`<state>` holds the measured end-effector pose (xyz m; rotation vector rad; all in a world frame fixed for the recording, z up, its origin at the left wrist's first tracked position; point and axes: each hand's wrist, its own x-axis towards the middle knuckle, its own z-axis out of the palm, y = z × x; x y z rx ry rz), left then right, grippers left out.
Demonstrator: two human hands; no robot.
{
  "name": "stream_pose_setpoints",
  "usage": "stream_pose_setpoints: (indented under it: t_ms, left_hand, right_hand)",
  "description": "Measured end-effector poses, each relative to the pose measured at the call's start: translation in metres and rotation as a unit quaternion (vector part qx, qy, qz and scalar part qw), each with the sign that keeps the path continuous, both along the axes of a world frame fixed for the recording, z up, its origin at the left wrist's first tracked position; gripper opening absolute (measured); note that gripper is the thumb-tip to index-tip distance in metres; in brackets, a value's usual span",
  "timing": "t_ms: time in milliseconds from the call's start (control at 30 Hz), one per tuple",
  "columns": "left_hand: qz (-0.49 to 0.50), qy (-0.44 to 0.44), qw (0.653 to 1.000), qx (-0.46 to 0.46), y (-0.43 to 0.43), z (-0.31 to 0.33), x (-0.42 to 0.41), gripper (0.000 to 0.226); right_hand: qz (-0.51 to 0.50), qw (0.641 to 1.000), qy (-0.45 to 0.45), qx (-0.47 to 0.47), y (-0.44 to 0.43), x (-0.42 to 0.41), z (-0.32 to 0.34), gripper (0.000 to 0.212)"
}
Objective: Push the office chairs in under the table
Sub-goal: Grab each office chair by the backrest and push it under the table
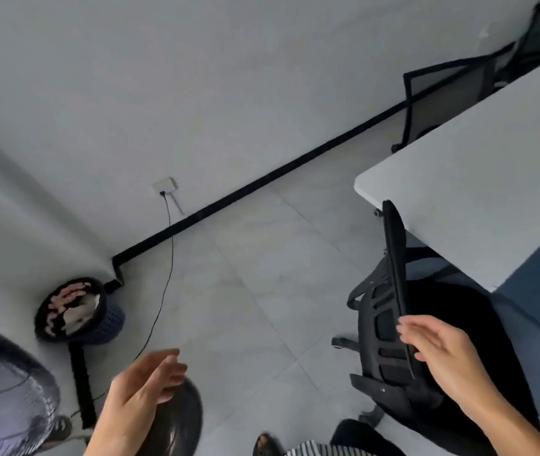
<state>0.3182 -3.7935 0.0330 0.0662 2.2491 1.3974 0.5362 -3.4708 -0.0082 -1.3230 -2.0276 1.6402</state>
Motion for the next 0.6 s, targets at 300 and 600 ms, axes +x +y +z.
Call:
stream_pose_setpoints:
  t_ms: [300,600]
  left_hand:
    - [-0.2,0.022,0.979,0.006,0.154,0.003,-0.097,0.014]
    - [-0.426,0.028,0.903,-0.057,0.279,-0.012,-0.125,0.01]
  right_hand:
    - [-0.103,0.983,-0.122,0.091,0.051,-0.047,-0.035,0.052]
    - [-0.069,0.959,-0.259,0.089,0.057,-0.097,-0.074,0.062]
